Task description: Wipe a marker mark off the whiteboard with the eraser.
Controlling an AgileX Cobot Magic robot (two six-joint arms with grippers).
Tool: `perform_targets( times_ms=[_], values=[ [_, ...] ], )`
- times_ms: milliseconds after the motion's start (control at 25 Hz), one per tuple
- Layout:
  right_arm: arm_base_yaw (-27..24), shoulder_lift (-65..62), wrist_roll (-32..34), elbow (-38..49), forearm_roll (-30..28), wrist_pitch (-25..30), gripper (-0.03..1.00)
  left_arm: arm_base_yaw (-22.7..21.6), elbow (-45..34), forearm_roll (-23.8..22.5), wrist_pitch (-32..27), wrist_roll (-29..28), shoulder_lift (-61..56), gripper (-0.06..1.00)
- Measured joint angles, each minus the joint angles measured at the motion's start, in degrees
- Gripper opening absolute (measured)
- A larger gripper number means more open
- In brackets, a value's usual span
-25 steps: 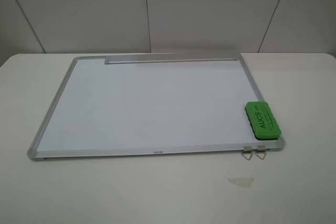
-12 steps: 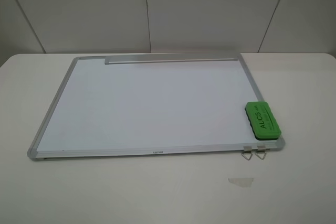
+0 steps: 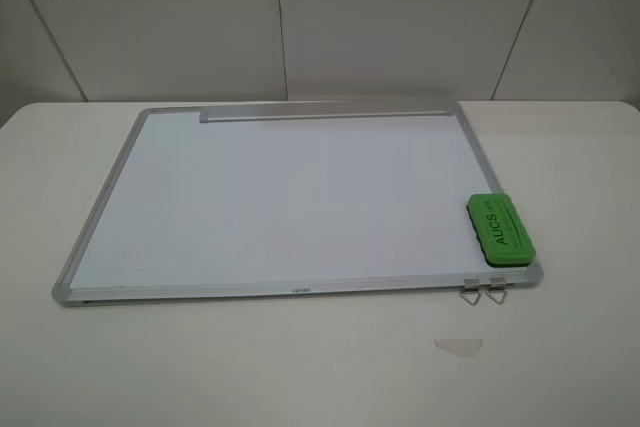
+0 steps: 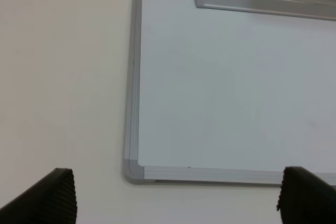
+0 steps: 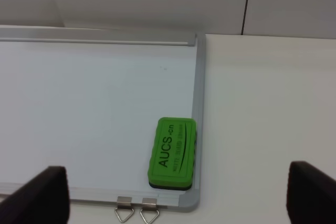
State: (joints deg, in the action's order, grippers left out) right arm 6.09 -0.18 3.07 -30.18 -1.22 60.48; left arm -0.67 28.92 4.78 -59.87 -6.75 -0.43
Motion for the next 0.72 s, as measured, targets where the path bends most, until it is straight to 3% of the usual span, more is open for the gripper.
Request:
perform_targets(
  times_ms=[720],
  values=[
    [0.0, 0.0, 0.0, 0.0, 0.0, 0.0, 0.82, 0.0, 0.0, 0.0, 0.0, 0.0, 0.0, 0.78]
  ],
)
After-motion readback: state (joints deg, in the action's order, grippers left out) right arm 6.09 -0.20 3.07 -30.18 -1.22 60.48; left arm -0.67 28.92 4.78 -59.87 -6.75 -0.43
